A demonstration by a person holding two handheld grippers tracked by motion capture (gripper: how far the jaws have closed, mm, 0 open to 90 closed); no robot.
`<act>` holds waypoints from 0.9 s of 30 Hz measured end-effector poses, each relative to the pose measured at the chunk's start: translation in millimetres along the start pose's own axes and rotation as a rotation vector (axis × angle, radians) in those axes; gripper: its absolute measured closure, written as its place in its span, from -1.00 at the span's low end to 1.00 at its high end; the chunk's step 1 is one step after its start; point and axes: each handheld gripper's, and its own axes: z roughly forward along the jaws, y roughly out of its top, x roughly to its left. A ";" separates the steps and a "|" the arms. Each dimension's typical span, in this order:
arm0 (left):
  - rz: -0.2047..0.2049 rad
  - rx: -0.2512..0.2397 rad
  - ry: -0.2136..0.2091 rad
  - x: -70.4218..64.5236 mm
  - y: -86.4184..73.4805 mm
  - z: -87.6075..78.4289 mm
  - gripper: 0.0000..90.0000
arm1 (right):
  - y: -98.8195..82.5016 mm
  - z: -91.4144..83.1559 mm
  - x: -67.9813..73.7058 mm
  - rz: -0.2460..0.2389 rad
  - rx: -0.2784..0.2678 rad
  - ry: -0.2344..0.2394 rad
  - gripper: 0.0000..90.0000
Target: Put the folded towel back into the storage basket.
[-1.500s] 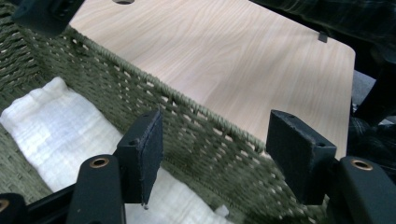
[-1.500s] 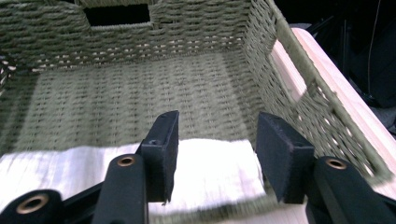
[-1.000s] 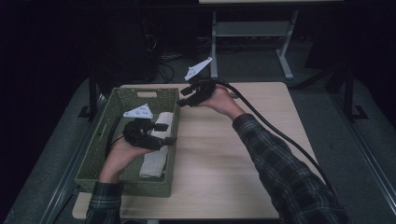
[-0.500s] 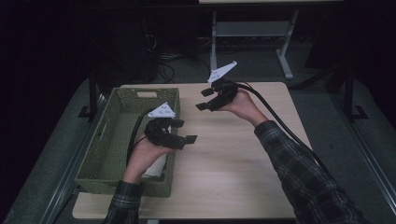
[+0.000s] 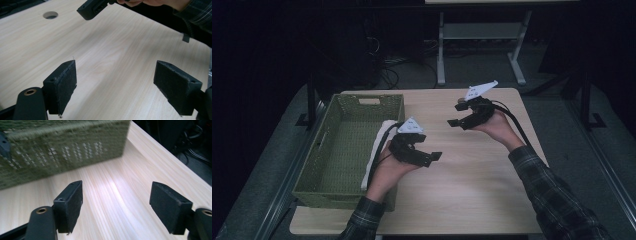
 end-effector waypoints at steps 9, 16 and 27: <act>0.024 0.035 0.013 -23.3 -6.8 29.2 -0.60 | -49.1 -14.6 1.1 0.078 0.044 -0.032 -0.47; 0.016 0.038 0.026 -31.8 -21.5 47.4 -0.60 | -86.6 -19.1 10.0 0.125 0.088 -0.044 -0.53; 0.000 0.108 0.042 -27.4 -54.6 76.8 -0.62 | -141.0 -42.9 27.9 0.202 0.110 -0.101 -0.63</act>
